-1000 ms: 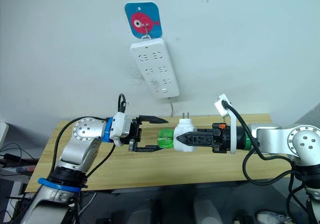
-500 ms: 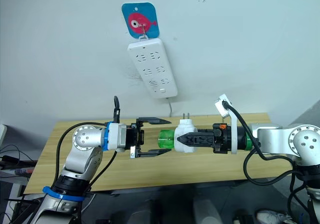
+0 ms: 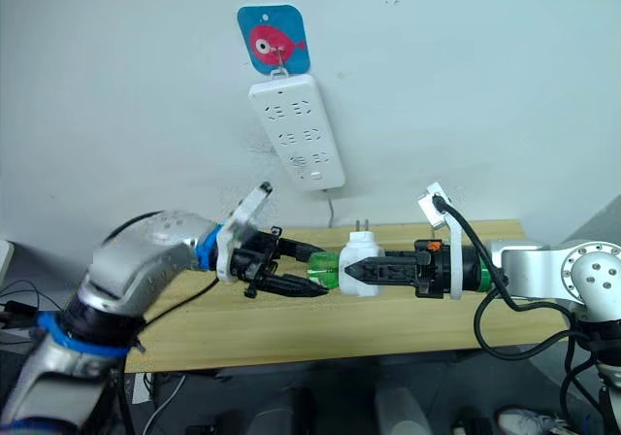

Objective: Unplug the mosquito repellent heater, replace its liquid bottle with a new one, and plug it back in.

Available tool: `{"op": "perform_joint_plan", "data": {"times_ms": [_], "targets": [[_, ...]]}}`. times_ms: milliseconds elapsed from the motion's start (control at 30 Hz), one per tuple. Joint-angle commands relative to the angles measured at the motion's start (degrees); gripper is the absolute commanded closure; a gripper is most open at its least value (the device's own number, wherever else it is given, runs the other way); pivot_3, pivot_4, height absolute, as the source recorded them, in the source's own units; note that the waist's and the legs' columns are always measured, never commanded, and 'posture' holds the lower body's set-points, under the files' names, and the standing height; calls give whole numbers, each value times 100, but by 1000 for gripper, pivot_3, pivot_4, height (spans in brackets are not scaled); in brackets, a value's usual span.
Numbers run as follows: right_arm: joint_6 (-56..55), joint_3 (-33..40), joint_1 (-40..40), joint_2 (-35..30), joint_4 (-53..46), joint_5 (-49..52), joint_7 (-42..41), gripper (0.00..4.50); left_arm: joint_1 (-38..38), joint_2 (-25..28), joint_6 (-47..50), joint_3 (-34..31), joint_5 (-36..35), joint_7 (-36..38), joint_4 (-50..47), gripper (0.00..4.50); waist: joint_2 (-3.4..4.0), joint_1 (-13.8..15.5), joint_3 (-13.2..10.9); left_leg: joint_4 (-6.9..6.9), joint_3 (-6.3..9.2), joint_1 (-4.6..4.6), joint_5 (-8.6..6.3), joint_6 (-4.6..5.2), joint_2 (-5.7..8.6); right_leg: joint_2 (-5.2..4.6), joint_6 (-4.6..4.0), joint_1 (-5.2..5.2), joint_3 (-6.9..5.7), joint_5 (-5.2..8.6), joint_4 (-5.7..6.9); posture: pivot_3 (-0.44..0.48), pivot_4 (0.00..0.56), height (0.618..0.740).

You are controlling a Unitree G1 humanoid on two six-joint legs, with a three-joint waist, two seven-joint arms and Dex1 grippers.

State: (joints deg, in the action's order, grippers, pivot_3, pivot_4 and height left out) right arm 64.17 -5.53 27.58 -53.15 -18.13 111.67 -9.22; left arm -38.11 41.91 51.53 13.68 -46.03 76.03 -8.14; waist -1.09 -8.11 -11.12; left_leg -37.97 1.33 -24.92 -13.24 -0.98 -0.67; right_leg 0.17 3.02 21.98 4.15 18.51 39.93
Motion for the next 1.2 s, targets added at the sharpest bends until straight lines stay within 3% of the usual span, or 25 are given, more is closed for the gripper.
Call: {"op": "perform_joint_plan", "data": {"times_ms": [33,133,233,367,467,633,767,867,1100,1200], "targets": [[51,147,-24,-131,-104,50,-77,1461,-359,118,1075,-23,-299,155,575,2294,0,-4,0,1,1,0,0,0,-2,1,1,1,-1,1,-1,-191,175,740],[26,141,-36,-144,-113,51,-87,1461,-377,66,1021,-11,-192,144,612,2294,1,-8,-1,6,1,-1,0,0,-7,4,-22,6,0,-12,0,-190,174,740],[13,146,-53,-149,-109,64,-73,1461,-158,-12,372,-90,15,174,363,2294,1,1,-1,8,2,-1,0,0,-10,2,-23,7,0,-12,0,-188,174,740],[22,149,-50,-168,-74,72,-81,1461,212,-43,-594,-115,483,141,144,993,1,13,-1,6,-3,-1,0,0,-8,-16,-24,6,4,-12,-2,-183,176,740],[21,154,-53,-186,-60,81,-90,1461,741,-72,-1837,-167,1091,203,56,60,0,18,-1,4,-5,-1,0,0,-7,-23,-24,6,6,-13,-1,-186,178,740],[-1,159,-56,-171,-57,62,-74,1461,1632,-764,-5498,-417,2522,-275,545,20,0,54,-1,4,-8,-1,0,-1,-4,-34,-26,4,8,-13,-5,-189,178,740],[-14,159,-50,-160,-47,63,-64,1461,1901,-1351,-7094,-668,2624,-389,732,20,0,118,-1,1,-9,-2,0,0,-1,-43,-26,2,9,-14,-6,-190,176,740],[-6,163,-44,-168,-38,54,-69,1461,2050,-1548,-7687,-661,2573,-389,633,20,0,153,0,1,-12,0,0,0,-1,-43,-26,2,9,-14,-5,-190,176,740],[11,155,-12,-172,-8,34,-73,1461,2018,-1592,-7870,-516,2462,-328,497,20,0,153,0,0,-11,0,0,0,-1,-38,-26,2,6,-15,-2,-188,176,740],[-5,151,-12,-160,-16,39,-52,1461,1984,-1560,-7772,-462,2390,-286,431,623,0,151,0,0,-10,0,0,0,-1,-35,-26,2,6,-14,-2,-190,176,740]]}}
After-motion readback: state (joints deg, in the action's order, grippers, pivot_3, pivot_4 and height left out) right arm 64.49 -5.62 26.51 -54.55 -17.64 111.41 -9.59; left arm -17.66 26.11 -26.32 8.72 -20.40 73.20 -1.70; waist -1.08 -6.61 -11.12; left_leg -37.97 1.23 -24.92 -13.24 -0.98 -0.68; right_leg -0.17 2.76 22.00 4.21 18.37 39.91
